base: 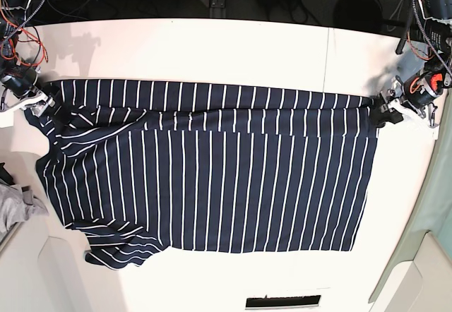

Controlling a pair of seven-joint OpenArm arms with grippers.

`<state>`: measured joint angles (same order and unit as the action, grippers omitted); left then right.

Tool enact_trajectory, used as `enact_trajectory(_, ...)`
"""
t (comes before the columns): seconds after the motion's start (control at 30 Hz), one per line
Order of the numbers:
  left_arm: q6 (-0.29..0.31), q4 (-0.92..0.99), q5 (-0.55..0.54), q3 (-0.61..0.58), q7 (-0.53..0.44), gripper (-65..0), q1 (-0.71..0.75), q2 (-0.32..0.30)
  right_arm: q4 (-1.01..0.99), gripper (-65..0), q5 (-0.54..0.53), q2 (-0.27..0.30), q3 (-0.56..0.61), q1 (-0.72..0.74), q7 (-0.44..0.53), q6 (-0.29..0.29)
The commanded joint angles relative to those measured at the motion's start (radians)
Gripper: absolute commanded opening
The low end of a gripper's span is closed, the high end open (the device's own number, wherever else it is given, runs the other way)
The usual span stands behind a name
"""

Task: Layout the t-shirt on the table in an organized manner, then fold the t-shirt properly
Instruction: 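Lay the folded edge down and regrasp it with both grippers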

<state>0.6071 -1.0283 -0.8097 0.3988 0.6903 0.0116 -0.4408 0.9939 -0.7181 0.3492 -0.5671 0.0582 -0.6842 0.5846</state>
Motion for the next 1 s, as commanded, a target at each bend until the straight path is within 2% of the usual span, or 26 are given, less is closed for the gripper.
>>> enact_trajectory(0.0,0.003,0.005,-0.006,0.003,-0.007,-28.4,-0.023,-0.009,0.004,-20.1,0.035,0.011,0.0,-0.001,-0.038,-0.008)
enact_trajectory(0.27,0.016,0.016,0.012,0.001,0.009,-28.5,-0.027,0.011,0.004,-20.3,0.037,0.011,0.0,0.0,-0.042,-0.008)
enact_trajectory(0.33,0.053,0.016,0.014,0.0,0.009,-31.0,-0.024,0.011,0.004,-20.3,0.033,0.011,0.0,0.0,-0.042,-0.008)
enact_trajectory(0.37,0.072,0.016,0.014,0.001,0.008,-35.9,-0.023,0.011,0.004,-20.4,0.026,0.011,0.0,0.0,-0.042,-0.008)
enact_trajectory(0.43,0.091,0.015,0.014,0.0,0.009,-52.7,-0.023,0.011,0.005,-24.1,0.019,0.011,0.0,0.0,-0.042,-0.001)
enact_trajectory(0.47,0.091,0.015,0.014,0.001,0.009,-61.4,-0.023,0.011,0.005,-29.4,0.016,0.011,0.0,0.001,-0.042,0.0)
enact_trajectory(0.5,0.091,0.015,0.014,0.001,0.01,-65.0,-0.023,0.011,0.005,-36.8,0.011,0.011,0.0,0.002,-0.042,-0.001)
enact_trajectory(0.6,0.091,0.012,0.013,0.001,0.014,-65.0,-0.022,0.01,0.007,-65.0,0.003,0.012,0.0,0.002,-0.052,-0.001)
enact_trajectory(0.7,0.091,-0.012,-0.036,0.001,0.063,-65.0,-0.005,0.002,0.009,-65.0,-0.008,0.024,-0.001,-0.002,-0.116,-0.001)
enact_trajectory(0.83,0.091,-0.113,-0.071,0.001,0.067,-65.0,0.084,-0.026,0.009,-65.0,-0.035,0.054,-0.007,-0.007,-0.196,0.007)
enact_trajectory(0.97,0.091,-0.226,-0.071,0.001,0.069,-65.0,0.187,-0.044,0.011,-65.0,-0.129,0.103,-0.008,-0.029,-0.243,0.007)
